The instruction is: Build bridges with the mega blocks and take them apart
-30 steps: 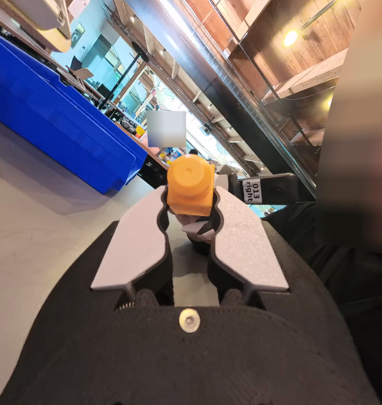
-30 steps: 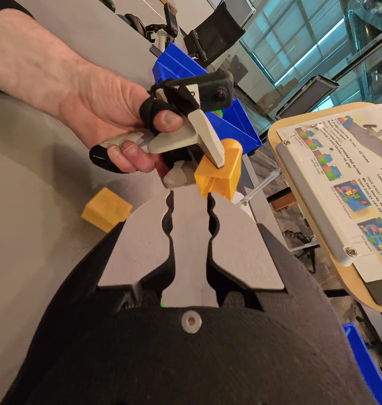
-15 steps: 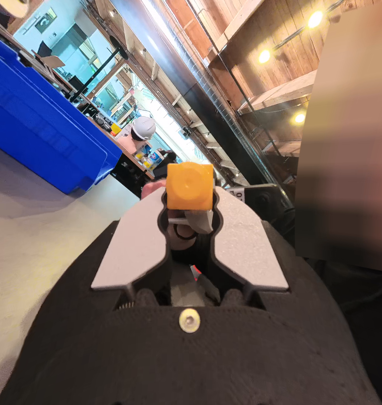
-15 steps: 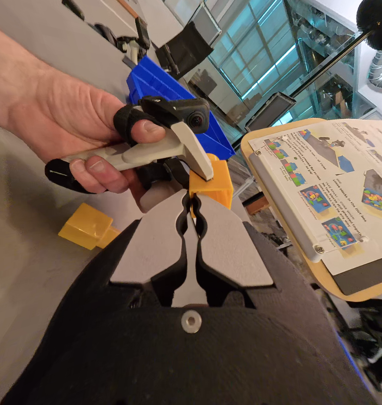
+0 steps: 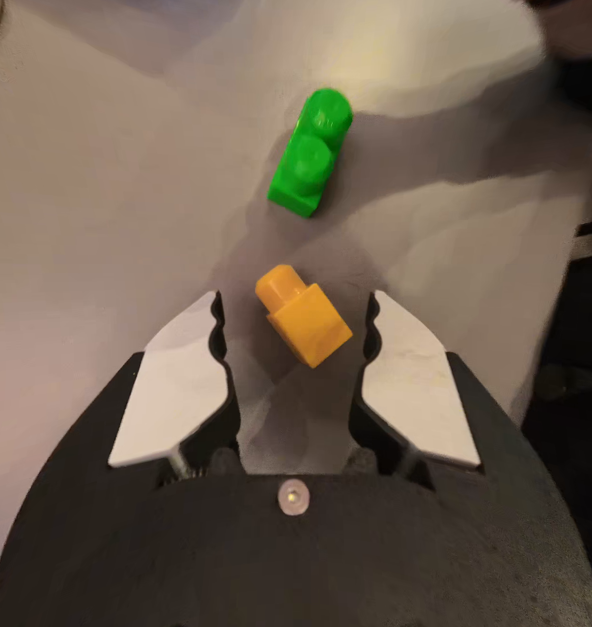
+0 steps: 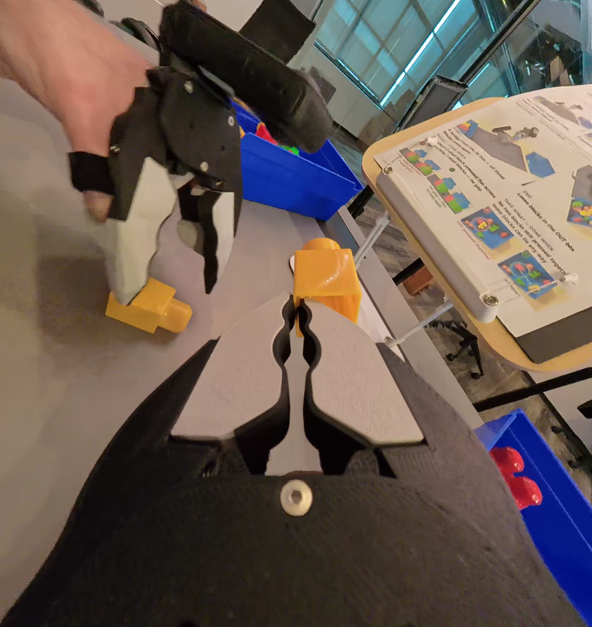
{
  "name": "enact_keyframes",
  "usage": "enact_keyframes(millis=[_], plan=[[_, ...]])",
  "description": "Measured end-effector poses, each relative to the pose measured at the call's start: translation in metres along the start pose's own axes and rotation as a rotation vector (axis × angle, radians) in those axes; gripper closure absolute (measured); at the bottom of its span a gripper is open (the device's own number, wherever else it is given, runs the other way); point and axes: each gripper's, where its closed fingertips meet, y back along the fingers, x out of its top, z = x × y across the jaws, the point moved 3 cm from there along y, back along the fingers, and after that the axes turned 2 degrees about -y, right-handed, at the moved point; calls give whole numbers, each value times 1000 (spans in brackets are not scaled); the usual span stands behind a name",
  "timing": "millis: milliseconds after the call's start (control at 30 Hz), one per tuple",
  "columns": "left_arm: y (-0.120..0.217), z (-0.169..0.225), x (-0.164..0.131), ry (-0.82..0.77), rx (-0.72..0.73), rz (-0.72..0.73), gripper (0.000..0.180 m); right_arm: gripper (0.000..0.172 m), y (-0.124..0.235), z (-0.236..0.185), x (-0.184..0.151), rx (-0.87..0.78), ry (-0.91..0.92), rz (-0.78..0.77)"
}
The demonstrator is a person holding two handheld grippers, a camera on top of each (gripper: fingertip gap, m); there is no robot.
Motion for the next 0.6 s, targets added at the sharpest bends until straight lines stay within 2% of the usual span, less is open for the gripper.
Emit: enact_keyframes(millis=[100, 200, 233, 267, 367, 467, 600], plan=[[-16, 6, -10, 1, 140, -136, 100, 170, 0, -2, -4, -2, 10, -15], [-23, 2, -15, 20, 199, -205, 119, 170, -2, -4, -4, 5, 15, -20], [-23, 0, -14, 13, 223, -209, 136, 170, -2, -4, -5, 7, 15, -22], [-23, 0, -14, 7, 234, -217, 143, 170, -2, -4, -5, 8, 17, -22], [-24, -2, -13, 23, 237, -166, 144, 170, 1, -3, -4, 4, 17, -19], [-13, -5, -2, 119, 138, 31, 144, 170, 3, 0, -4, 1, 6, -15], [26, 1, 30, 310, -189, 488, 144, 170, 4, 1, -1, 7, -9, -3]])
